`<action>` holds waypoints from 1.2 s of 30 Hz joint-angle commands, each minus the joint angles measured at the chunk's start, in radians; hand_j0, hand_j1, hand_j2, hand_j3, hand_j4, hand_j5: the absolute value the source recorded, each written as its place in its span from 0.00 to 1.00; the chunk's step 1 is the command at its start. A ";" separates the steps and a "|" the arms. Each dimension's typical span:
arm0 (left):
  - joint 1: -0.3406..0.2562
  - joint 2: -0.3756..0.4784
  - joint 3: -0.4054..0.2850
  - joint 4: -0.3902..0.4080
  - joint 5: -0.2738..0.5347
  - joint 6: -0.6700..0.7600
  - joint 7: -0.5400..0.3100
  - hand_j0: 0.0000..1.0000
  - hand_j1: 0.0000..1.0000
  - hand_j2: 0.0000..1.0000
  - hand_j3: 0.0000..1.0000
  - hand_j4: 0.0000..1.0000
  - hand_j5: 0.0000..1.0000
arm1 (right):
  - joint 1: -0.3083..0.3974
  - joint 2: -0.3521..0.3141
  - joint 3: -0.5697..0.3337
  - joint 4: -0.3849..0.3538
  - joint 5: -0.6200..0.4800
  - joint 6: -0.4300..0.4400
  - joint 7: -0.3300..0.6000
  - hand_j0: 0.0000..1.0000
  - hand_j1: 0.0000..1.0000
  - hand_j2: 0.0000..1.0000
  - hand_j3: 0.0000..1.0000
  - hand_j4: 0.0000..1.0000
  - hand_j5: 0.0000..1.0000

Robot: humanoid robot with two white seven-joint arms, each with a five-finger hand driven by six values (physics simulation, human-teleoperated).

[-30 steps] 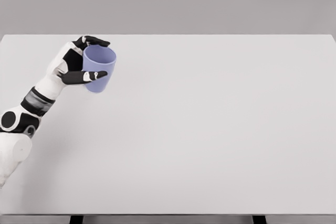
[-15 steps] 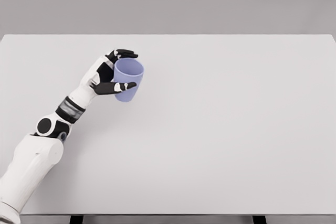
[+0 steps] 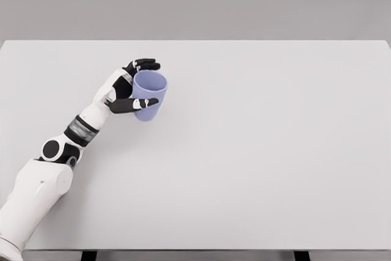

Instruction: Flip the cup with left arm and place it on the table

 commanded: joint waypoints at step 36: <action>0.021 0.126 0.017 -0.056 -0.074 0.000 0.000 1.00 1.00 1.00 1.00 1.00 1.00 | 0.000 0.000 0.000 0.000 0.000 -0.001 0.001 1.00 1.00 1.00 1.00 1.00 1.00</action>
